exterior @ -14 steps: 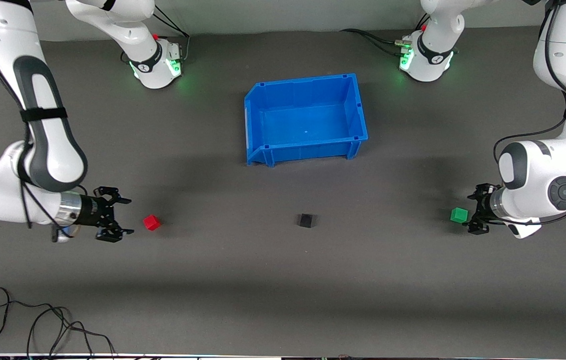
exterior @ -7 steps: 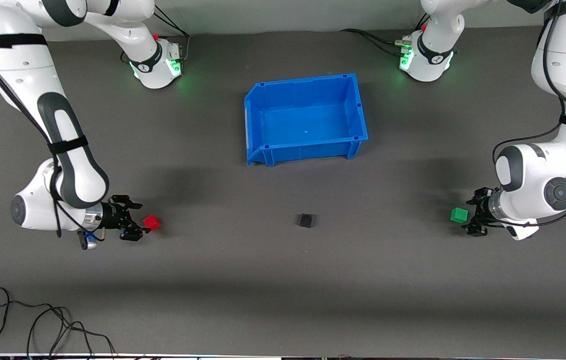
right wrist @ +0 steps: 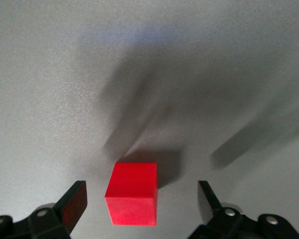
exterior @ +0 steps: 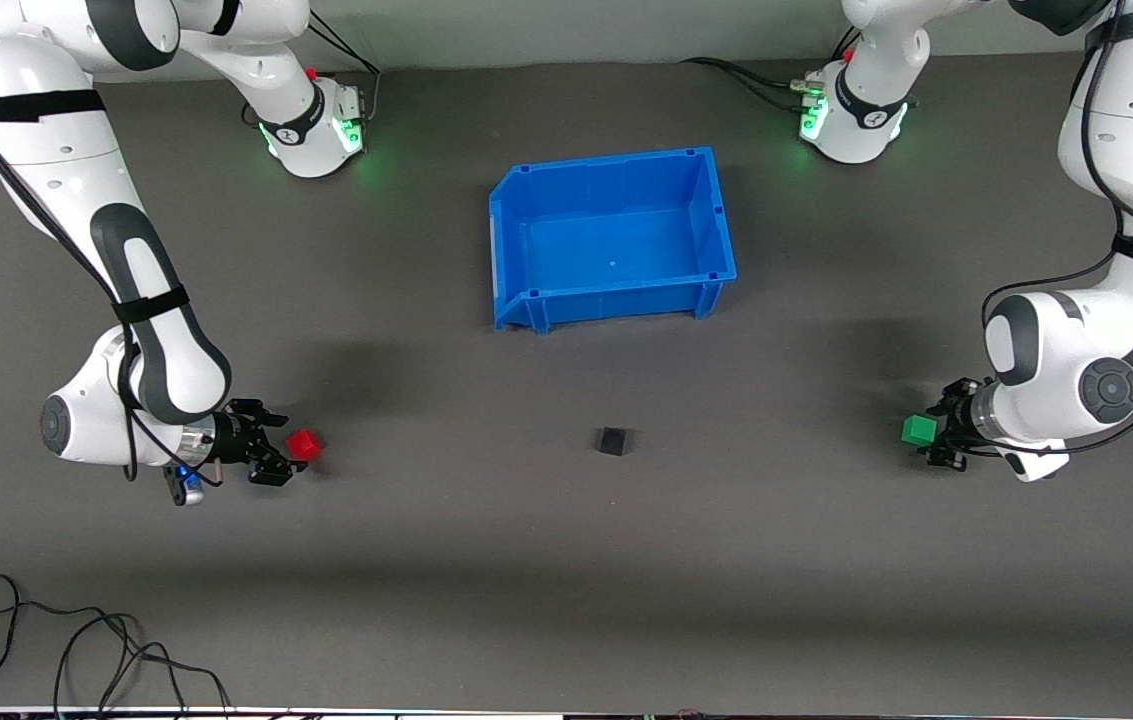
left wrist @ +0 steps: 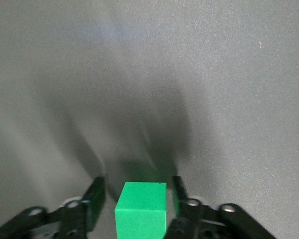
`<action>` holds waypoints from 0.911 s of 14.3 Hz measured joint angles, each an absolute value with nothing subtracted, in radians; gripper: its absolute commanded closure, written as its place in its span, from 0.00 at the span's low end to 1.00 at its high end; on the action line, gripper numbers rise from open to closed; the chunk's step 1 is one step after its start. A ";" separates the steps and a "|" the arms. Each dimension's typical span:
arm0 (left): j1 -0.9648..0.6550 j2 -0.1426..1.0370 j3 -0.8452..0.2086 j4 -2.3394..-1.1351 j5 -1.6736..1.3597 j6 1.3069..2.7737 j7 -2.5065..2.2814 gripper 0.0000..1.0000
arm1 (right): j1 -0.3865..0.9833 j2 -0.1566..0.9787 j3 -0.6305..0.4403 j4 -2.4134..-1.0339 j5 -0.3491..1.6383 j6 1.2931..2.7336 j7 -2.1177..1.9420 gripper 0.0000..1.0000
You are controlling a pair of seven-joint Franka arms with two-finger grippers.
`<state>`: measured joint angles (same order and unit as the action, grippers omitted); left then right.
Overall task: Attach green and red cubes to black cube
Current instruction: 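Close the right gripper on red while the left gripper grips green, then carry the red cube toward the black cube while the left gripper carries green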
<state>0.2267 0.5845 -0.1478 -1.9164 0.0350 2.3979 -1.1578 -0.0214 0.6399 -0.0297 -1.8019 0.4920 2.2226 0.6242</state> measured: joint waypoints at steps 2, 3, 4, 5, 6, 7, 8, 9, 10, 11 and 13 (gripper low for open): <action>0.228 0.584 -0.147 -1.915 0.035 2.398 -1.157 0.92 | -0.021 0.643 -0.029 -1.800 0.492 2.223 0.623 0.39; 0.229 0.584 -0.146 -1.914 0.035 2.398 -1.156 0.93 | -0.021 0.646 -0.028 -1.800 0.492 2.223 0.623 0.44; 0.230 0.583 -0.146 -1.911 0.035 2.398 -1.156 0.97 | -0.020 0.648 -0.026 -1.799 0.492 2.223 0.623 0.50; 0.231 0.580 -0.145 -1.903 0.034 2.398 -1.157 0.97 | -0.020 0.650 -0.025 -1.797 0.492 2.223 0.622 0.65; 0.231 0.578 -0.146 -1.886 0.031 2.389 -1.161 0.97 | -0.019 0.653 -0.024 -1.794 0.492 2.223 0.622 0.79; 0.230 0.576 -0.149 -1.858 0.023 2.360 -1.171 0.97 | -0.019 0.655 -0.023 -1.791 0.492 2.223 0.622 0.84; 0.227 0.576 -0.153 -1.822 0.014 2.313 -1.189 0.97 | -0.019 0.656 -0.022 -1.788 0.492 2.223 0.622 0.90; 0.223 0.575 -0.158 -1.787 0.009 2.266 -1.216 0.97 | -0.019 0.656 -0.022 -1.785 0.492 2.223 0.622 0.95; 0.211 0.574 -0.163 -1.757 0.007 2.234 -1.251 0.97 | -0.019 0.656 -0.022 -1.779 0.492 2.223 0.622 0.95; 0.193 0.574 -0.167 -1.738 0.007 2.223 -1.290 0.97 | -0.019 0.656 -0.021 -1.771 0.493 2.222 0.622 0.95; 0.149 0.574 -0.169 -1.716 0.007 2.215 -1.361 0.97 | -0.018 0.656 -0.019 -1.751 0.496 2.210 0.638 0.94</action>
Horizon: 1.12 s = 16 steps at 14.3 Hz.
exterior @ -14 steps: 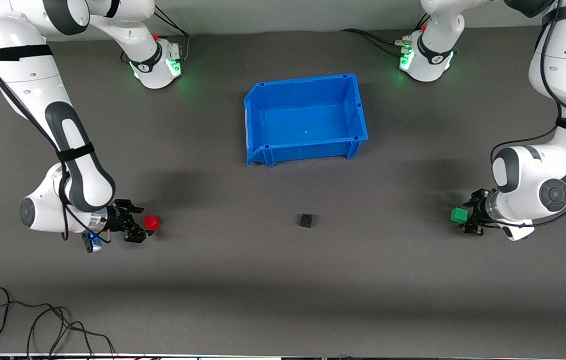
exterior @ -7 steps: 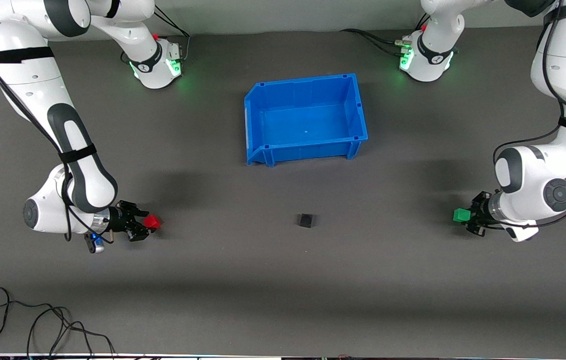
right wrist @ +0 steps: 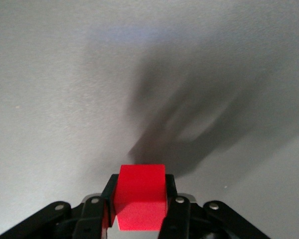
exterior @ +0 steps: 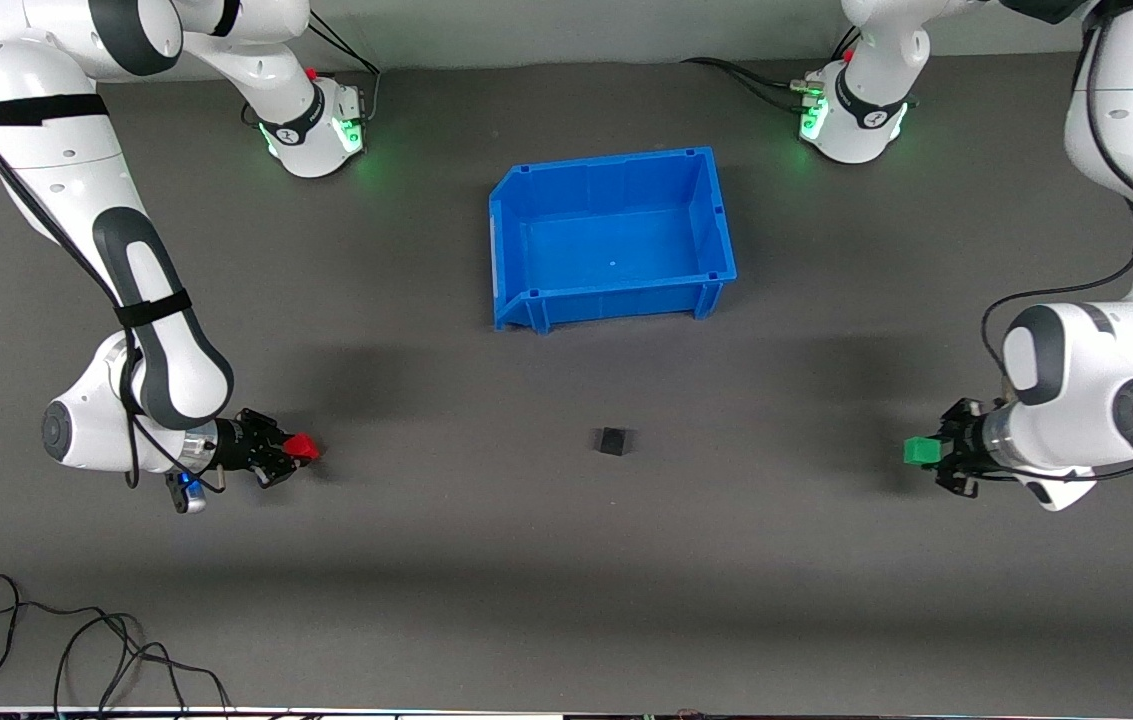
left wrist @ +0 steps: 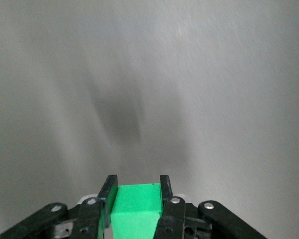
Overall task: Attach green and red cubes to black cube
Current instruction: 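Carry the red cube toward the black cube while the left gripper carries green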
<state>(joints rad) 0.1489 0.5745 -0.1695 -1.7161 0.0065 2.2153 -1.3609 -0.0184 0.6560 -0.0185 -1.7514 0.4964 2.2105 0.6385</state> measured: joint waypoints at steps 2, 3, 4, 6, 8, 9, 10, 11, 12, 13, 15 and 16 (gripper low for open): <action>0.112 0.575 -0.170 -1.704 0.007 2.213 -1.408 0.97 | -0.007 0.656 -0.015 -1.710 0.501 2.162 0.703 0.94; 0.101 0.575 -0.170 -1.700 0.006 2.213 -1.427 0.97 | 0.006 0.655 -0.012 -1.683 0.502 2.139 0.749 0.94; 0.093 0.575 -0.170 -1.696 0.005 2.213 -1.451 0.96 | 0.023 0.655 -0.010 -1.661 0.502 2.129 0.798 0.94; 0.068 0.577 -0.172 -1.687 0.005 2.213 -1.512 0.96 | 0.073 0.655 -0.008 -1.629 0.503 2.118 0.916 0.94; 0.012 0.592 -0.174 -1.687 0.005 2.217 -1.550 0.97 | 0.137 0.655 -0.007 -1.605 0.503 2.119 1.036 0.94; -0.026 0.606 -0.175 -1.686 0.005 2.230 -1.571 0.97 | 0.166 0.655 -0.006 -1.594 0.504 2.120 1.093 0.94; -0.063 0.623 -0.175 -1.685 0.005 2.254 -1.602 0.99 | 0.193 0.655 -0.006 -1.584 0.504 2.122 1.149 0.94; -0.096 0.640 -0.175 -1.683 0.005 2.283 -1.639 1.00 | 0.219 0.655 -0.005 -1.575 0.504 2.129 1.205 0.94; -0.126 0.656 -0.175 -1.679 0.005 2.311 -1.671 1.00 | 0.246 0.655 -0.005 -1.569 0.504 2.150 1.265 0.94; -0.156 0.670 -0.175 -1.677 0.005 2.335 -1.701 1.00 | 0.277 0.655 -0.004 -1.568 0.504 2.179 1.324 0.94; -0.218 0.688 -0.175 -1.674 0.005 2.381 -1.779 1.00 | 0.355 0.659 -0.003 -1.567 0.505 2.252 1.455 0.94; -0.245 0.691 -0.175 -1.673 0.005 2.408 -1.821 1.00 | 0.397 0.666 -0.003 -1.566 0.505 2.286 1.521 0.94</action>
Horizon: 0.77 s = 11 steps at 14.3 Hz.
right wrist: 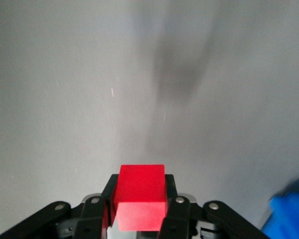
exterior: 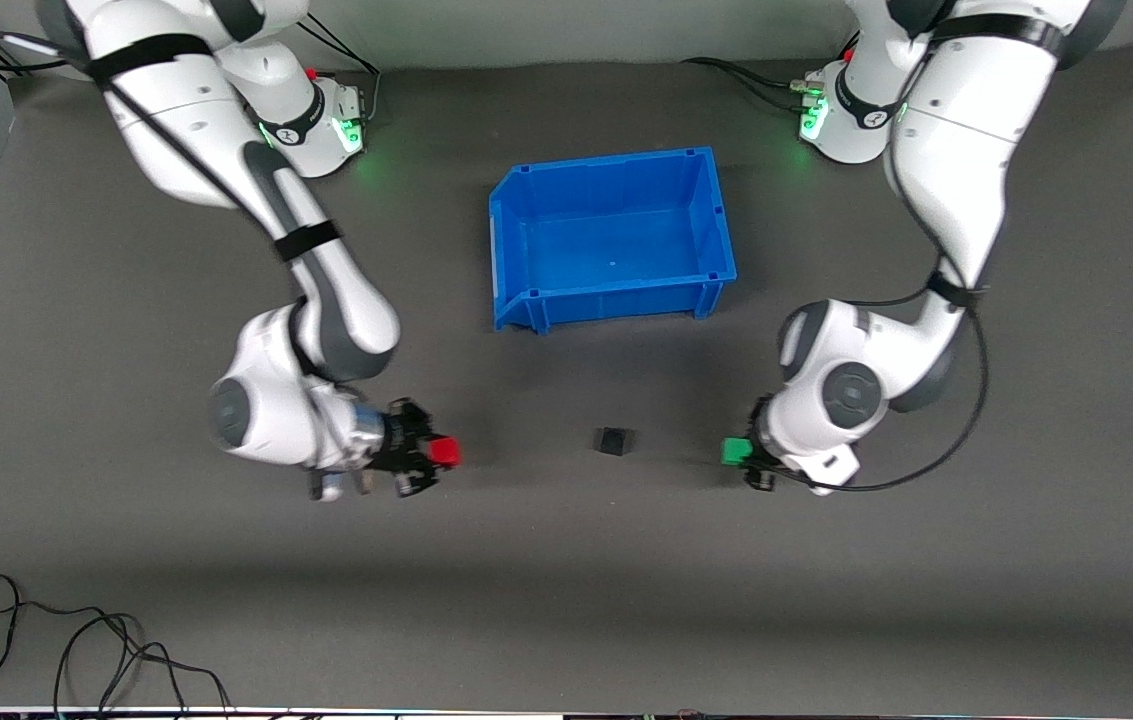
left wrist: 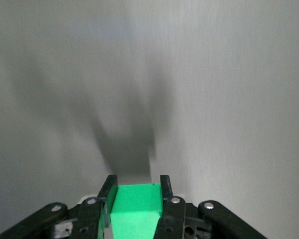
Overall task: Attach green and red cubes to black cube
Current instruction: 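Carry the red cube toward the black cube while the left gripper carries green, then press the red and green cubes against the black cube from both sides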
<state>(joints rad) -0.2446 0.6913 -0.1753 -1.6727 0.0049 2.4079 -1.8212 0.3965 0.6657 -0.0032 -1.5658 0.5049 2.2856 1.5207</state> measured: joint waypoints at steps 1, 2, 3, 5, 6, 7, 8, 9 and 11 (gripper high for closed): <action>-0.269 0.694 -0.175 -1.670 0.005 2.426 -1.857 1.00 | 0.438 0.677 -0.004 -1.558 0.505 2.312 1.583 0.94; -0.293 0.697 -0.175 -1.665 0.005 2.432 -1.882 1.00 | 0.476 0.692 -0.004 -1.545 0.505 2.330 1.641 0.94; -0.318 0.704 -0.175 -1.661 0.005 2.433 -1.897 1.00 | 0.509 0.711 -0.004 -1.530 0.505 2.349 1.692 0.94; -0.365 0.736 -0.175 -1.640 0.005 2.437 -1.928 1.00 | 0.550 0.749 -0.005 -1.508 0.505 2.399 1.778 0.94; -0.387 0.759 -0.174 -1.625 0.005 2.441 -1.950 1.00 | 0.564 0.768 -0.005 -1.501 0.505 2.427 1.813 0.94; -0.406 0.782 -0.173 -1.606 0.005 2.447 -1.973 1.00 | 0.576 0.785 -0.005 -1.499 0.505 2.455 1.843 0.94; -0.418 0.794 -0.171 -1.583 0.005 2.449 -1.992 1.00 | 0.588 0.801 -0.005 -1.498 0.505 2.481 1.870 0.94; -0.424 0.802 -0.170 -1.568 0.005 2.449 -2.007 1.00 | 0.599 0.814 -0.004 -1.496 0.505 2.503 1.895 0.94; -0.424 0.817 -0.163 -1.545 0.005 2.449 -2.034 1.00 | 0.614 0.834 -0.005 -1.491 0.505 2.533 1.943 0.94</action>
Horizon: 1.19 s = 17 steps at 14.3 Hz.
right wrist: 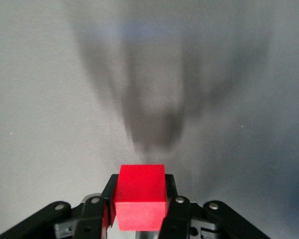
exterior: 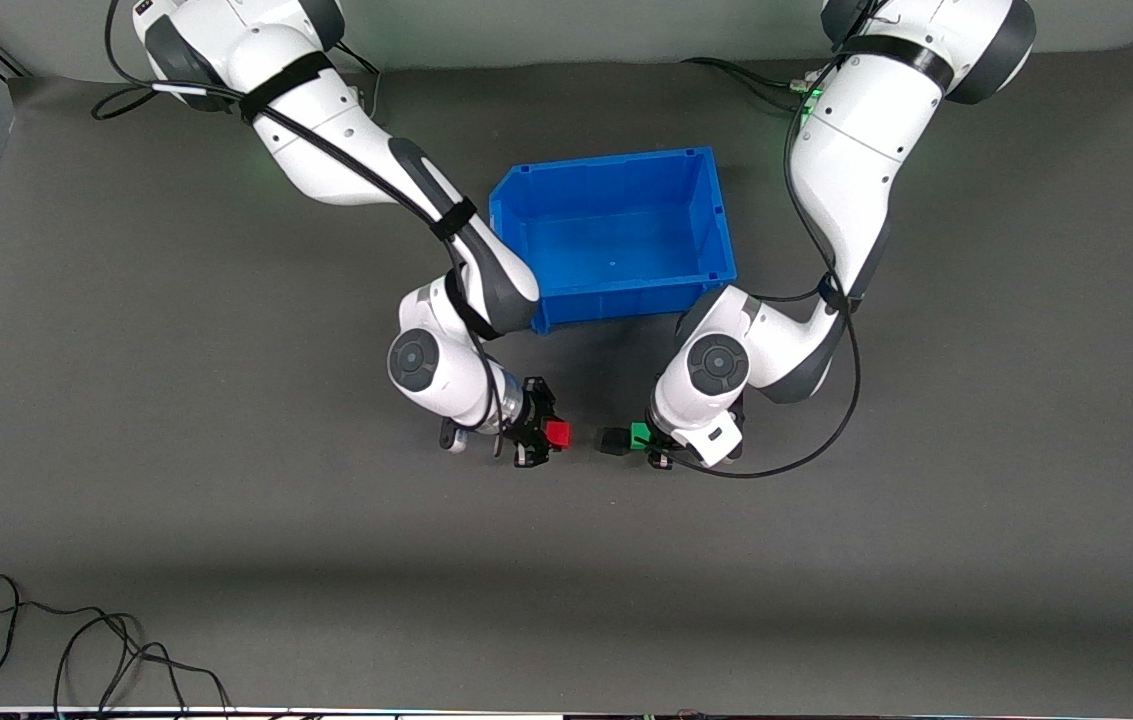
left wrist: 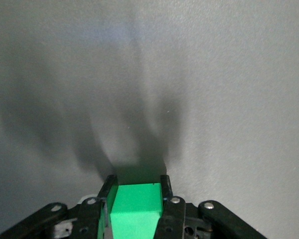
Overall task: Attach green and red cubes to black cube
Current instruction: 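Press the red and green cubes against the black cube from both sides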
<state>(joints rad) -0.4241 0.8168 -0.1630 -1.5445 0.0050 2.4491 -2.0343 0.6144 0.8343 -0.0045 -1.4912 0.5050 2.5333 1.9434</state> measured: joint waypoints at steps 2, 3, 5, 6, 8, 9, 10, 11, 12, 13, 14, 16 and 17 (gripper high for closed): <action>-0.423 0.828 -0.155 -1.521 0.005 2.449 -2.052 1.00 | 0.622 0.846 -0.005 -1.485 0.505 2.551 1.983 0.94; -0.423 0.832 -0.154 -1.513 0.005 2.449 -2.057 1.00 | 0.623 0.854 -0.004 -1.476 0.505 2.557 1.997 0.94; -0.425 0.841 -0.156 -1.502 0.005 2.449 -2.060 0.99 | 0.632 0.872 -0.004 -1.453 0.505 2.559 2.015 0.94; -0.427 0.844 -0.157 -1.496 0.005 2.449 -2.061 0.99 | 0.640 0.882 -0.004 -1.443 0.505 2.564 2.025 0.94; -0.430 0.844 -0.158 -1.488 0.006 2.449 -2.061 0.97 | 0.656 0.904 -0.004 -1.422 0.505 2.582 2.051 0.94; -0.433 0.844 -0.158 -1.486 0.008 2.448 -2.061 0.87 | 0.660 0.912 -0.004 -1.414 0.505 2.590 2.057 0.94; -0.436 0.844 -0.158 -1.485 0.014 2.448 -2.061 0.66 | 0.662 0.918 -0.004 -1.408 0.505 2.592 2.060 0.94; -0.438 0.844 -0.158 -1.484 0.024 2.448 -2.061 0.01 | 0.663 0.923 -0.004 -1.401 0.505 2.592 2.062 0.94; -0.439 0.844 -0.158 -1.484 0.030 2.448 -2.061 0.00 | 0.663 0.926 -0.004 -1.398 0.505 2.592 2.062 0.94; -0.439 0.844 -0.158 -1.484 0.032 2.448 -2.060 0.00 | 0.663 0.928 -0.004 -1.398 0.505 2.594 2.062 0.93; -0.439 0.844 -0.158 -1.483 0.034 2.447 -2.060 0.00 | 0.663 0.929 -0.004 -1.397 0.505 2.597 2.062 0.92; -0.439 0.844 -0.156 -1.482 0.050 2.440 -2.060 0.00 | 0.667 0.931 -0.004 -1.397 0.505 2.598 2.062 0.92; -0.439 0.844 -0.155 -1.481 0.063 2.433 -2.060 0.00 | 0.672 0.933 -0.004 -1.396 0.505 2.601 2.062 0.92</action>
<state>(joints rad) -0.4386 0.8442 -0.1553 -1.4810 0.0628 2.4332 -2.0597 0.6718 0.9331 -0.0040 -1.3956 0.5047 2.6009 2.0623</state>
